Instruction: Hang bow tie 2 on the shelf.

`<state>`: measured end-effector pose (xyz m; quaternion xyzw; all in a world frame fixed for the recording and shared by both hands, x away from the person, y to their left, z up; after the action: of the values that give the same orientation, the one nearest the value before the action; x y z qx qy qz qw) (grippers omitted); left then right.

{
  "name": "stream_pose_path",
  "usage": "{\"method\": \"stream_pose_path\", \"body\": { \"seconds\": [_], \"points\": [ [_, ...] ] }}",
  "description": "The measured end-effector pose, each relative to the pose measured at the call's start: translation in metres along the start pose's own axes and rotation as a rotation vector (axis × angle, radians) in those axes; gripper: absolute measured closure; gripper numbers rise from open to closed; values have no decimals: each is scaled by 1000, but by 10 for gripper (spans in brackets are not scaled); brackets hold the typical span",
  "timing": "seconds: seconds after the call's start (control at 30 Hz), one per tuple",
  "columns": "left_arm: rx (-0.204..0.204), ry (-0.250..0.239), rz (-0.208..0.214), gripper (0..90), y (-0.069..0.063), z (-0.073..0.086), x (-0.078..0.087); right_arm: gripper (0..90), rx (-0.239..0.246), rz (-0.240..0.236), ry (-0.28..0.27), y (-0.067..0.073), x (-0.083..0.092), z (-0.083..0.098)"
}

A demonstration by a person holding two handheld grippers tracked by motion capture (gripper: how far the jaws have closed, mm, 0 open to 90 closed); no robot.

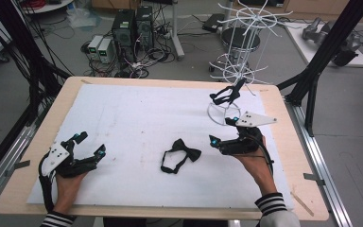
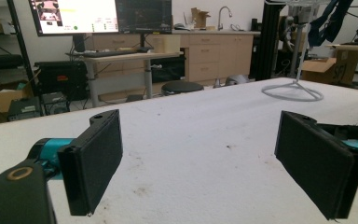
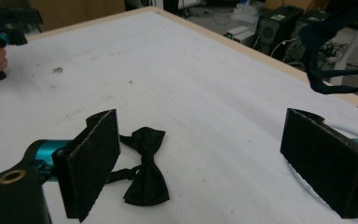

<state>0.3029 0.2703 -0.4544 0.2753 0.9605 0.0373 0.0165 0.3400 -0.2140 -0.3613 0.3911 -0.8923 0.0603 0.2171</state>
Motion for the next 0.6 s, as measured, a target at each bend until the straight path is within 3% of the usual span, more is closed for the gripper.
{"method": "stream_pose_path", "body": {
  "seconds": [0.6],
  "points": [
    [0,3,-3,154,0,0,-1,117,38,-57,145,10,-31,-1]
  ]
}}
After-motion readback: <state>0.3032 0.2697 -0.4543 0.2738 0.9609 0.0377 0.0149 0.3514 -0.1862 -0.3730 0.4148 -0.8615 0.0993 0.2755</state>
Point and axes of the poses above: each handheld gripper's, and its own axes: x roughly backward along the jaws, z roughly out of its underside, y roughly to its left, the point moved 3 cm from there along -x, roughly forward along the jaws, and after that the axes turned 4 degrees about -x, right-handed, at the moved point
